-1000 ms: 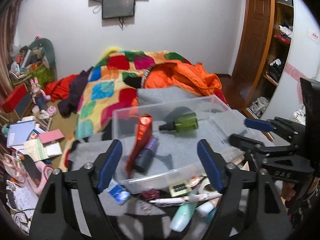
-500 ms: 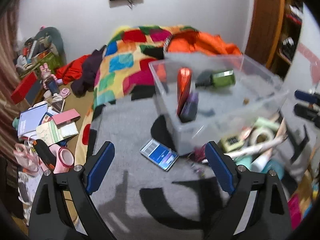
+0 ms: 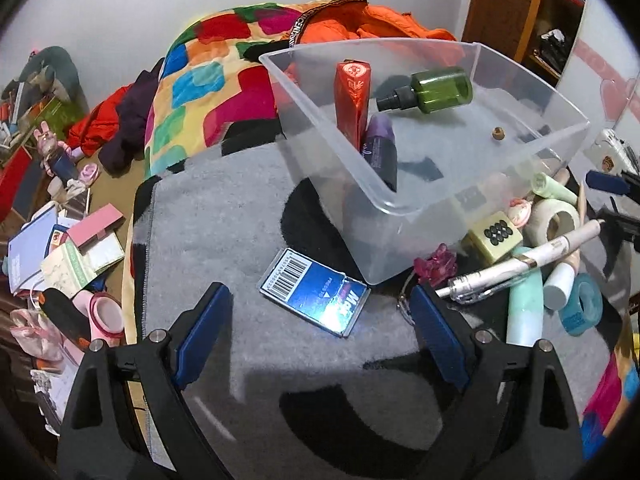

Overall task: Organize objects
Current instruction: 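Grasp the blue Max card with the left tool, then grasp the beige tube with right tool while left holds the blue card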

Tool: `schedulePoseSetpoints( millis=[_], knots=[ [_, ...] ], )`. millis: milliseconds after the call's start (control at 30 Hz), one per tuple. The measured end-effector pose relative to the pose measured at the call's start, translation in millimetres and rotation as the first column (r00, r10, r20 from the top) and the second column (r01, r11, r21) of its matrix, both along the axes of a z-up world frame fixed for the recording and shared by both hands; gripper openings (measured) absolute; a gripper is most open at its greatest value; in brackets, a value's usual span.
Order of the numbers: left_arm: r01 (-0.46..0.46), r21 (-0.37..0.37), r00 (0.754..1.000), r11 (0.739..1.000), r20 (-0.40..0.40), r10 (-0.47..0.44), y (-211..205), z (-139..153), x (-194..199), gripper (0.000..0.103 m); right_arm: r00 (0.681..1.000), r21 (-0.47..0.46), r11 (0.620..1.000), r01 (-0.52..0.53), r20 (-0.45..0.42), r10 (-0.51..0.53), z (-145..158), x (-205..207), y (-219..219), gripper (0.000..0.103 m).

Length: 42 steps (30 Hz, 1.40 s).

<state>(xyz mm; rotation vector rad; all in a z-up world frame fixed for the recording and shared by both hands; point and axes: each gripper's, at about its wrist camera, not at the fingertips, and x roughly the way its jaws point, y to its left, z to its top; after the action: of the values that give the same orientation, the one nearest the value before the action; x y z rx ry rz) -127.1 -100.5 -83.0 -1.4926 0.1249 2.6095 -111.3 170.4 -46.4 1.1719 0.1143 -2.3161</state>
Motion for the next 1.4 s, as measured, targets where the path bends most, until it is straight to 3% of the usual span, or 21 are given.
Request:
schedulePoseSetpoints(
  millis=[200,233,267,500,800,1067,1133,1200,1267,1400],
  knots=[
    [0.006,0.053,1.000,0.999,-0.001,-0.006,2,2,0,0.058,1.000,-0.025,0.999,-0.025,0.013,0.025,-9,-3,-5,0.082],
    [0.010,0.053,1.000,0.999,-0.004,-0.010,4,3,1,0.054,0.999,-0.035,0.999,-0.031,0.019,0.031,-10,-3,-5,0.080],
    [0.015,0.051,1.000,0.999,-0.010,-0.014,6,4,3,0.051,0.999,-0.044,0.998,-0.037,0.020,0.038,-11,-3,-5,0.070],
    [-0.028,0.026,0.999,0.999,-0.027,0.028,11,10,22,0.051,0.999,-0.067,0.997,-0.045,0.018,0.046,-8,5,5,0.030],
    [-0.072,0.042,0.997,0.997,-0.035,0.074,18,17,66,0.051,0.996,-0.049,0.995,-0.087,0.025,0.088,-6,31,18,0.014],
    [-0.038,0.117,0.998,0.992,-0.038,0.043,41,20,88,0.051,0.990,0.014,0.990,-0.143,0.004,0.143,-3,56,19,0.016],
    [-0.020,0.131,0.999,0.991,-0.040,0.026,49,20,88,0.051,0.991,0.003,0.991,-0.136,-0.020,0.136,5,53,21,0.023],
    [-0.002,0.140,0.999,0.990,-0.041,0.008,58,19,87,0.051,0.989,0.001,0.990,-0.139,-0.046,0.139,12,50,18,0.041],
    [0.007,0.131,0.999,0.991,-0.044,-0.001,65,18,85,0.051,0.984,0.024,0.987,-0.160,-0.079,0.162,17,47,8,0.047],
    [0.013,0.114,0.999,0.993,-0.051,-0.007,76,16,81,0.051,0.964,0.107,0.967,-0.232,-0.110,0.243,15,40,-18,0.048]
  ],
)
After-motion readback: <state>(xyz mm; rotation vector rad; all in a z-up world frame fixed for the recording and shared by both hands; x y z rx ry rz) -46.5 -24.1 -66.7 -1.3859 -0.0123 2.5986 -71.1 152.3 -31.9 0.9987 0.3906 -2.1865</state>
